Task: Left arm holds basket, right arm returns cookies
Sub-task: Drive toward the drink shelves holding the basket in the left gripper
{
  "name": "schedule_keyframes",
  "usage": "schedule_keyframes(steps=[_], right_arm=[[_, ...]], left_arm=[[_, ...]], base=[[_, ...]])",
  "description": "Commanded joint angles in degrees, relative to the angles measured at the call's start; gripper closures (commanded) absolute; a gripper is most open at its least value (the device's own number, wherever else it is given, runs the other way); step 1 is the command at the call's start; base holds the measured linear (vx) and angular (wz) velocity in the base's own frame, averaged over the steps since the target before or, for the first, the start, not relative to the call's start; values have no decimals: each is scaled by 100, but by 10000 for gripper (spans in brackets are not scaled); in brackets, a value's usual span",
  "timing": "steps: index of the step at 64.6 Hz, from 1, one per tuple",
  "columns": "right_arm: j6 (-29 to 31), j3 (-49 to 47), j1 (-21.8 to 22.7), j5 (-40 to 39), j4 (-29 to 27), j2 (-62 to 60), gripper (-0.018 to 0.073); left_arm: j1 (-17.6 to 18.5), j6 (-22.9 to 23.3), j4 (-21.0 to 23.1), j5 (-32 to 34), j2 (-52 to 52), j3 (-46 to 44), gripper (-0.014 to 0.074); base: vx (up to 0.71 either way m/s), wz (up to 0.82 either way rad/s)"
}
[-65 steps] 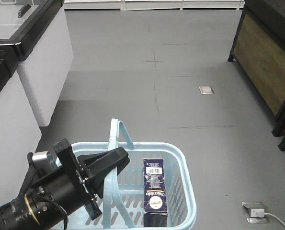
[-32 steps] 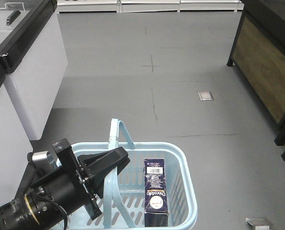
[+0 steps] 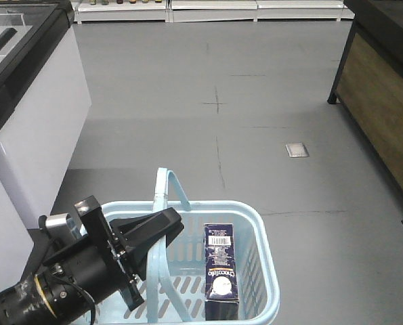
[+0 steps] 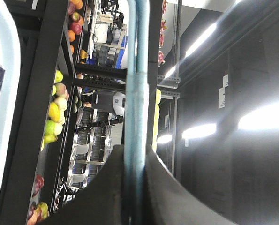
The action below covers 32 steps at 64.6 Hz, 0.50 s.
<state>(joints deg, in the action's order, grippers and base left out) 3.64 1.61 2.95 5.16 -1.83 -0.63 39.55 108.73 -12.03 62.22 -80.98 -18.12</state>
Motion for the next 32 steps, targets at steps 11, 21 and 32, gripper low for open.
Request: schedule_keyframes(steps=[11, 21, 32], right_arm=[[34, 107, 44, -414, 1, -76, 569], [34, 107, 44, -414, 1, -76, 569], [34, 107, 44, -414, 1, -76, 569]], left_arm=[[42, -2, 111, 1646, 186, -155, 596], [42, -2, 111, 1646, 186, -155, 596], [42, -2, 111, 1646, 186, -155, 596]], base=[[36, 1], [39, 2], [42, 0]])
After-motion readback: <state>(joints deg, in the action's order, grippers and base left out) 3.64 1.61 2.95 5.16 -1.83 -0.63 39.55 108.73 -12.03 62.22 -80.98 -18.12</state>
